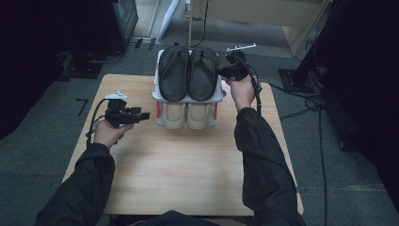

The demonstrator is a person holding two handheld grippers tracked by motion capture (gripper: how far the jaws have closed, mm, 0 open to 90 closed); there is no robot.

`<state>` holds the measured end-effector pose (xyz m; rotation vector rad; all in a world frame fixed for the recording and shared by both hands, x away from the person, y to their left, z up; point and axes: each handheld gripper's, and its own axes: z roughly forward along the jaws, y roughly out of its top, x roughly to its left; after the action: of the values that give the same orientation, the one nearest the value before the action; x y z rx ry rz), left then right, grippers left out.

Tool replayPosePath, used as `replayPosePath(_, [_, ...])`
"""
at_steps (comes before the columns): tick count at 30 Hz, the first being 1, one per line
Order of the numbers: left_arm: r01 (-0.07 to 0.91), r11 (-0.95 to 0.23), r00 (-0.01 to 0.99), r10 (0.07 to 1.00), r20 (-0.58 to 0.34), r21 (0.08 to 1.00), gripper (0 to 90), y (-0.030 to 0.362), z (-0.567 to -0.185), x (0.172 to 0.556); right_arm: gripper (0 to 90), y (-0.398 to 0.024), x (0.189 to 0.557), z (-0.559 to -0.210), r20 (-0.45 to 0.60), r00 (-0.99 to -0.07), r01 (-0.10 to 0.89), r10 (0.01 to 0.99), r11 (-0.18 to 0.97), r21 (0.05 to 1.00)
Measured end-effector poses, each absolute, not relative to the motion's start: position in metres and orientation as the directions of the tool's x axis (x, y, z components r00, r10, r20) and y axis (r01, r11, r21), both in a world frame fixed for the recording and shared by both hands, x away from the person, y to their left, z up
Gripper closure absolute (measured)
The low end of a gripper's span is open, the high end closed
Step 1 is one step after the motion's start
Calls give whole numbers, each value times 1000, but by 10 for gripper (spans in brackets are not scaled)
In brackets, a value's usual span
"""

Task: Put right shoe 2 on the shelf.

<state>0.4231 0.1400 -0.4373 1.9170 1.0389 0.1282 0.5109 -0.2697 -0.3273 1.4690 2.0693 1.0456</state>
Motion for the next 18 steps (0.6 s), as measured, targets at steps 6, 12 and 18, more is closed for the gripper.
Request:
replayPosePath(6, [610,-220,639,705,-308,761,407,141,-438,423,679,-271,510,-328,107,-366,628,925,160,762])
replayPosePath(12, [614,-222,636,707,-308,757,404,141,-438,424,623,-276,507,-328,100,-379,616,920,170,769])
replayPosePath(18, [617,-222,635,708,-310,755,401,139,-439,424,590,-281,502,-326,109,-401,604,910,173,778])
